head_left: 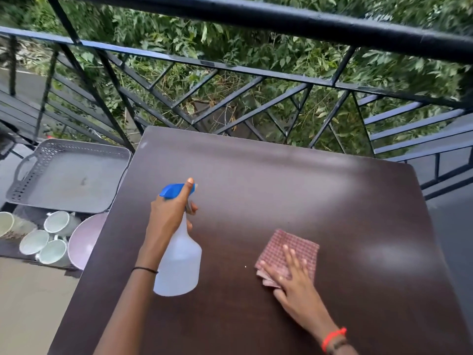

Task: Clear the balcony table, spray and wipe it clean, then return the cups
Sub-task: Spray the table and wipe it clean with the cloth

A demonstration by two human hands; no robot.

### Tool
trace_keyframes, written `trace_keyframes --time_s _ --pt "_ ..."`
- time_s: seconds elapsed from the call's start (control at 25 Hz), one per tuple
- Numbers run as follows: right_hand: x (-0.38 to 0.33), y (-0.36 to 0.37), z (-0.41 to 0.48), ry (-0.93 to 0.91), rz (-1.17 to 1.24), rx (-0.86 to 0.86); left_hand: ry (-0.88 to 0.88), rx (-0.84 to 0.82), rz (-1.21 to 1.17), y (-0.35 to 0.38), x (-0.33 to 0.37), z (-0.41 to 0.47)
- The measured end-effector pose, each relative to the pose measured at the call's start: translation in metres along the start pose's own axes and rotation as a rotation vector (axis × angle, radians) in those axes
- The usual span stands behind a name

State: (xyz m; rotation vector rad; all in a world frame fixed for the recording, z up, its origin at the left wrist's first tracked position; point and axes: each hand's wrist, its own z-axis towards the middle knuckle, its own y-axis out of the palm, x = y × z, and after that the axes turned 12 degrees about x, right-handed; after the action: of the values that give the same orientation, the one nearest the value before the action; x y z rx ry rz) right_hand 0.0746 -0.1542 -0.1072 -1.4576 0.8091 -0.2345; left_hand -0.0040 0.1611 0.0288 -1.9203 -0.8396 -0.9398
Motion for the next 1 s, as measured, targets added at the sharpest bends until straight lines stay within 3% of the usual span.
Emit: trace_keyframes --time_s 0.12,0.24,0.4,0.56,0.68,0.84,1.0 --pt "0.053 -0.025 0.004 0.168 -0.082 0.061 0.035 -0.005 0.005 -0.003 0.002 -0.003" --pt "0.064 -0.036 0.065 0.285 -0.118 0.11 0.056 0.004 -0.007 -0.008 -0.004 -0.005" --pt "0.001 -0.014 0.113 0.152 -0.146 0.086 0.055 0.009 -0.008 -0.011 -0.013 -0.017" --pt "-0.079 0.031 0.042 -0.165 -0.061 -0.007 0.078 0.004 -0.028 -0.015 -0.02 -0.036" --pt "-0.086 0.056 -0.05 -0.299 -0.038 -0.005 0.082 0.016 -0.039 -0.02 -0.022 -0.052" --pt "-0.017 0.04 -0.136 -0.265 -0.097 0.091 0.078 0.028 -0.039 -0.033 -0.027 -0.073" --pt "0.049 0.001 -0.123 0.011 -0.072 0.114 0.072 0.068 -0.082 -0.047 -0.037 -0.09"
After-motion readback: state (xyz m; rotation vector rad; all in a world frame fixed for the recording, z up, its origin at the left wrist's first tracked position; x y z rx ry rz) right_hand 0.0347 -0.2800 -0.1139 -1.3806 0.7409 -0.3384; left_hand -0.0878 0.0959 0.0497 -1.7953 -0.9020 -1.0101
